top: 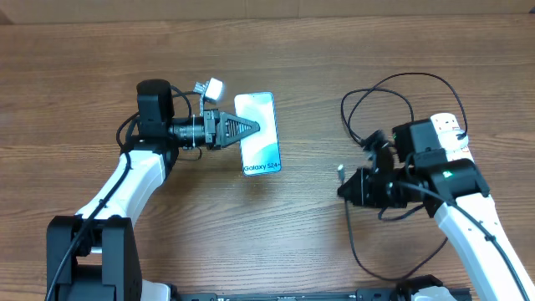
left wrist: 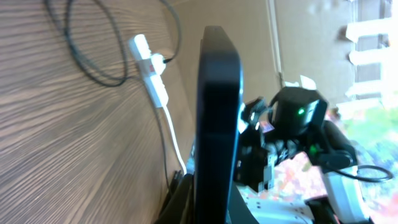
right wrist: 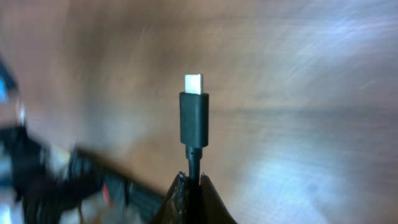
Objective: Plug charger to phone and switch on socket
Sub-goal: 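Grasp the USB-C cable plug with the right gripper and bring it to the phone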
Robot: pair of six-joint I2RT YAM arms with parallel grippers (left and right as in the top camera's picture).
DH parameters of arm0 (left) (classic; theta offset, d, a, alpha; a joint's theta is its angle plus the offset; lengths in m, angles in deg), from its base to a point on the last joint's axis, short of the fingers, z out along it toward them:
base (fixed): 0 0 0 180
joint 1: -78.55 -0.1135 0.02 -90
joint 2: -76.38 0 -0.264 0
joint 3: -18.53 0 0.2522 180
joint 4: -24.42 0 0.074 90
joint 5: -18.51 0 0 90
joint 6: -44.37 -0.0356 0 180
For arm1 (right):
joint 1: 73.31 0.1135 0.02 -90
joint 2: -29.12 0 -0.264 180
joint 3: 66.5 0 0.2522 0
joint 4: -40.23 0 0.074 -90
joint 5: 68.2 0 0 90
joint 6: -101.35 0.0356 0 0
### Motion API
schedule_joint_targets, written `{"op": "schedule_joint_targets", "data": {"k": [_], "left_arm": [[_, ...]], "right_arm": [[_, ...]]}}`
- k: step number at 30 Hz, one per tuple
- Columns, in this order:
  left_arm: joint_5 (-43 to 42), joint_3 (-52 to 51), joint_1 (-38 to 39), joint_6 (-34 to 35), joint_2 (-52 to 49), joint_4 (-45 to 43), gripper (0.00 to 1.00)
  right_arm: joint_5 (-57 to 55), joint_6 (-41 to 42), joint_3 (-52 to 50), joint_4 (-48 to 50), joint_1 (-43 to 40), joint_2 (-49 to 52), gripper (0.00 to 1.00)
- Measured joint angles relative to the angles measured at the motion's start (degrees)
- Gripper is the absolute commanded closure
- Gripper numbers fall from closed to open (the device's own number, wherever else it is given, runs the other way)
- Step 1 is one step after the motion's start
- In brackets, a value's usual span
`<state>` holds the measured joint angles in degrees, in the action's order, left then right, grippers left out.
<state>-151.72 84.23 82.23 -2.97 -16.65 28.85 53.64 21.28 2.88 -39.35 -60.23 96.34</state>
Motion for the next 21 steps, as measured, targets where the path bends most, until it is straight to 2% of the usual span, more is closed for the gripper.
{"op": "schedule_joint_targets", "data": {"k": [4,7,11,16,21], "left_arm": [[-1.7,0.0,0.0,4.5,0.0,-6.6,0.96],[-2.1,0.0,0.0,6.6,0.0,-8.1,0.96],[-2.1,0.0,0.0,9.0,-0.7,-8.2,0.96],[-0.3,0.0,0.0,13.1,-1.8,-8.2,0.96],[0.2,0.0,0.0,14.5,-1.8,-8.3,0.96]], "right_arm": [[2.3,-2.1,0.0,-2.0,6.7,-0.9,0.96],[4.2,-2.0,-0.1,0.0,12.2,-1.6,0.96],[3.0,2.2,-0.2,6.8,17.6,-2.5,0.96],[-3.6,8.7,-0.2,14.9,25.1,-2.6,0.96],[-8.8,12.4,-0.2,18.6,29.5,-2.4,0.96]]}}
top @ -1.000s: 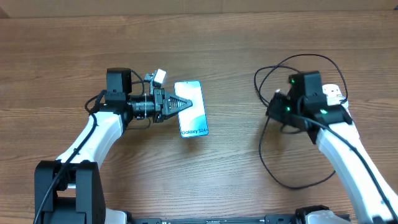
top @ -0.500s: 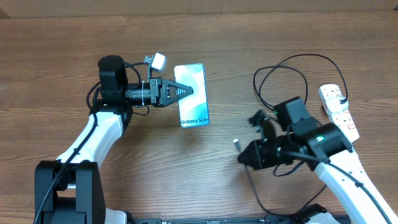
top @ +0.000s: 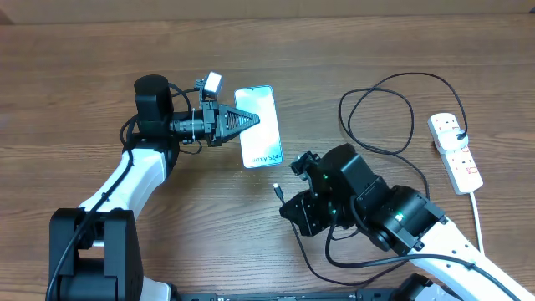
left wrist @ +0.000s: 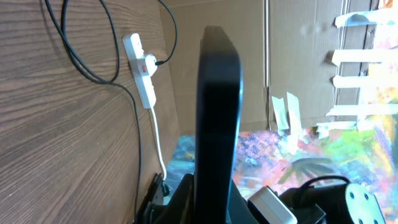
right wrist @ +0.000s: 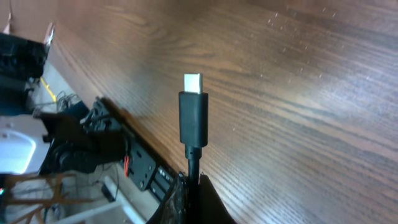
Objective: Plug charger to phone and switch on socket
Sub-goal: 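Grasp the USB-C cable plug with the right gripper and bring it to the phone, then align the plug under the phone's bottom port with the right gripper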
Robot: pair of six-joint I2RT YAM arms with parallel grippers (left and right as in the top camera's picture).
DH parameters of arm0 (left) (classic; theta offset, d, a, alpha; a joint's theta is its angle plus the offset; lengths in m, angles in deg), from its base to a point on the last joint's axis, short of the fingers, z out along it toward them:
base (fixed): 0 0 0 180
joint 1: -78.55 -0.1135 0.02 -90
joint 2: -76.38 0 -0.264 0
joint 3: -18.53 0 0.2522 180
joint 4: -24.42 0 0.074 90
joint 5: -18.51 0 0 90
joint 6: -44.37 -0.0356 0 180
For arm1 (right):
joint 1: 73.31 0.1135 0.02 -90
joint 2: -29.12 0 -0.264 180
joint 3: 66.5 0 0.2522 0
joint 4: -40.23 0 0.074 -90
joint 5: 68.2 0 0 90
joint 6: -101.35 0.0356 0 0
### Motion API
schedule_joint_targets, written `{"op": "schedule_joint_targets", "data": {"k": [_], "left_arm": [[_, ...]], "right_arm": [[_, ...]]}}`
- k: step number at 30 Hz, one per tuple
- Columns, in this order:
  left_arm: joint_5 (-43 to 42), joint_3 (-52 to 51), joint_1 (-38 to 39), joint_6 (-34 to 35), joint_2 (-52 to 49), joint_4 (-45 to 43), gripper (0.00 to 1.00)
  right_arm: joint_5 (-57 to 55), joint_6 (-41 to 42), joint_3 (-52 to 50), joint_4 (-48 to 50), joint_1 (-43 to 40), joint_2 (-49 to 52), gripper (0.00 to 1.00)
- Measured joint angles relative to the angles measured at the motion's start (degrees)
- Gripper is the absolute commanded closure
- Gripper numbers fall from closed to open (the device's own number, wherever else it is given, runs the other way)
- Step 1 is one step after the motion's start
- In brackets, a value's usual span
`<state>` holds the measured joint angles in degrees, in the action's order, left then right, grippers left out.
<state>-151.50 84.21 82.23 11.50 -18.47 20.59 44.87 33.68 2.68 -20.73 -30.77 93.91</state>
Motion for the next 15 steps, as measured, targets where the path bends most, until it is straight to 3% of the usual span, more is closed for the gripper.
{"op": "schedule_joint_targets", "data": {"k": [15], "left_arm": [[0.1,0.0,0.0,0.4,0.0,0.0,0.96]], "right_arm": [[-2.1,4.5,0.0,8.6,0.2,6.5,0.96]]}}
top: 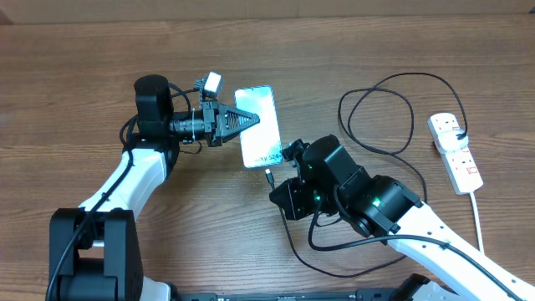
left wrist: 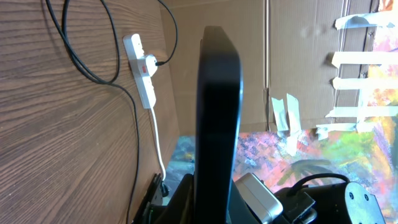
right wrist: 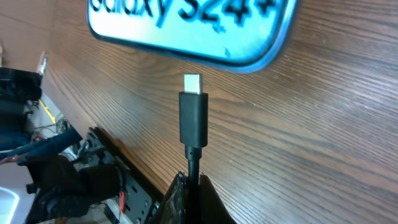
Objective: Plug charger to phone and switch on socket
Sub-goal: 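Align the plug under the phone's bottom port with the right gripper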
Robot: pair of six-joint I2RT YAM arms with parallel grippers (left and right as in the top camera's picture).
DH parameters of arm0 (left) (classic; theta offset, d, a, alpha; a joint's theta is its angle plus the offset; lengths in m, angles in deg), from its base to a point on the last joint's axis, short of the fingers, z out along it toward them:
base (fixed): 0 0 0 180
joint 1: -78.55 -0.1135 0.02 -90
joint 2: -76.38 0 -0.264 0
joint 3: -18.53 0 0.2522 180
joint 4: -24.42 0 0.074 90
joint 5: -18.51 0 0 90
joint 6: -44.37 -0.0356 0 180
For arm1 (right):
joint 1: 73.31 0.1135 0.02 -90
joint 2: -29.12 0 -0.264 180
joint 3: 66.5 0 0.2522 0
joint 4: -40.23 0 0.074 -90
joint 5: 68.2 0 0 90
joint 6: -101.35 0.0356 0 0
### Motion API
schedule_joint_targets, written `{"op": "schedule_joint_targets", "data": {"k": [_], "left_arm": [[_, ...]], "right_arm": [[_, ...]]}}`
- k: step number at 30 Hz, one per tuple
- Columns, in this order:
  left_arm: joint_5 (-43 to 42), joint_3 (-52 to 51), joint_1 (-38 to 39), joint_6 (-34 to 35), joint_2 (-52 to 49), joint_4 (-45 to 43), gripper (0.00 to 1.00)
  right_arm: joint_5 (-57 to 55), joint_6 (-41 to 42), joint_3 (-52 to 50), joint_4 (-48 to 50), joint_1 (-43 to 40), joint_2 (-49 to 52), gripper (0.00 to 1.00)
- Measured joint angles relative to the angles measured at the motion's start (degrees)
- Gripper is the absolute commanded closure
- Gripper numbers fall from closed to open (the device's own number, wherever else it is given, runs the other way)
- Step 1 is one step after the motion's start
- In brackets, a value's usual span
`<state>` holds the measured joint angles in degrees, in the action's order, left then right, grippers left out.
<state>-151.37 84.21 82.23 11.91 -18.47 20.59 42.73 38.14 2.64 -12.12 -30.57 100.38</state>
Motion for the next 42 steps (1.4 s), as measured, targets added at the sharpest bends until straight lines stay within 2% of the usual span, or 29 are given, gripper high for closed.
{"op": "schedule_joint_targets", "data": {"k": [42], "left_arm": [[0.0,0.0,0.0,0.0,0.0,0.0,0.96]], "right_arm": [[1.8,1.3,0.0,1.7,0.0,-1.2,0.96]]}}
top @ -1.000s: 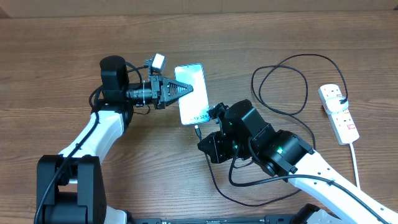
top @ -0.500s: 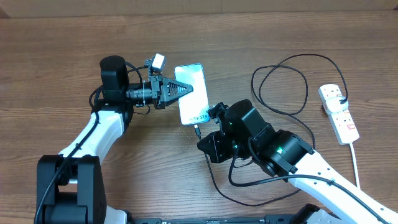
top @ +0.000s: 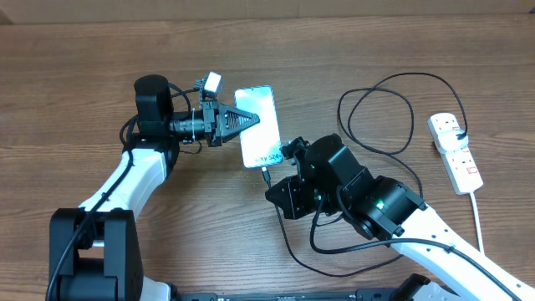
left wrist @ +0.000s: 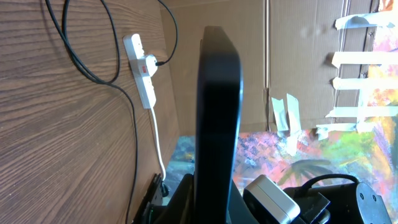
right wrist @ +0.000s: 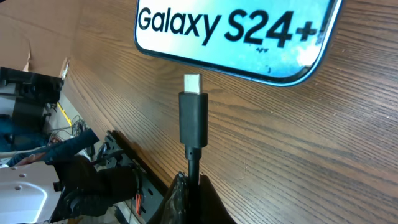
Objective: Plug charger to phone and switch on socket
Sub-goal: 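Align the plug under the phone's bottom port with the right gripper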
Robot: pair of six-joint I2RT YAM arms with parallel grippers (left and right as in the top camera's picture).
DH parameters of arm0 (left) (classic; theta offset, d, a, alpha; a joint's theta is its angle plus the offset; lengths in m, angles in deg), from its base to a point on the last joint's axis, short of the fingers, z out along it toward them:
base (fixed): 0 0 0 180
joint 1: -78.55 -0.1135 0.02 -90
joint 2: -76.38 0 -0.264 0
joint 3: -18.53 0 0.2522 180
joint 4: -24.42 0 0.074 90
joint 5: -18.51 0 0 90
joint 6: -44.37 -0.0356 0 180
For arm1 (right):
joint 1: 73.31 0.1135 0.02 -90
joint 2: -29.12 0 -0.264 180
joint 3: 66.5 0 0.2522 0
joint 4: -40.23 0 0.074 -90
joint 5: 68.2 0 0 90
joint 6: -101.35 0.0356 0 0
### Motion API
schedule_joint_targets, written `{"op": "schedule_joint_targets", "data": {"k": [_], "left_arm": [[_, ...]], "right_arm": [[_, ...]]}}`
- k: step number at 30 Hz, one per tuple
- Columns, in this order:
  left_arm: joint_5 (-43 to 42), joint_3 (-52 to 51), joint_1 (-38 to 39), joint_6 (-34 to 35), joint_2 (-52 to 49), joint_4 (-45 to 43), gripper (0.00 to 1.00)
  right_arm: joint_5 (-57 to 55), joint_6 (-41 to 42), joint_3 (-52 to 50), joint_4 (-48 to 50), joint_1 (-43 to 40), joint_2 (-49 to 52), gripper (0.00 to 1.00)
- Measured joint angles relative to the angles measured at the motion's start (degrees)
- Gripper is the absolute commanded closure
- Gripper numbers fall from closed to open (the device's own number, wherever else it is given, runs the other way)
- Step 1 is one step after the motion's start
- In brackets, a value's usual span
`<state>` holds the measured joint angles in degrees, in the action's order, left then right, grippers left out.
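Note:
The phone, its screen reading "Galaxy S24+", is held off the table by my left gripper, which is shut on its left edge. Edge-on, the phone fills the middle of the left wrist view. My right gripper is shut on the black charger cable just behind its USB-C plug. The plug's silver tip points at the phone's bottom edge, a short gap below it. The white socket strip lies at the far right with the charger cable plugged into it.
The black cable loops over the table between the phone and the socket strip, and trails under my right arm. The strip's white lead runs to the table's front right edge. A small white block sits on my left wrist.
My right gripper has shifted slightly left and nearer with the plug. The phone's bottom edge now shows closer and more squarely above the plug tip. The left gripper and phone have not moved.
My right gripper first held the plug at the right, by the socket strip, while my left held the phone up. It then stood mid-table with the plug, then just below the phone, and now the plug tip is close under the phone's bottom edge.

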<state>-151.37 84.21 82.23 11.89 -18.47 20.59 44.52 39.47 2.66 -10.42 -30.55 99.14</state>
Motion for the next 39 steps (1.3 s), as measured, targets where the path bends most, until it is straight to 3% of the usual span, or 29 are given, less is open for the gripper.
{"op": "schedule_joint_targets", "data": {"k": [39], "left_arm": [[0.7,0.0,0.0,0.9,0.0,0.0,0.96]], "right_arm": [[-1.1,3.3,0.0,1.2,0.0,0.4,0.96]]}}
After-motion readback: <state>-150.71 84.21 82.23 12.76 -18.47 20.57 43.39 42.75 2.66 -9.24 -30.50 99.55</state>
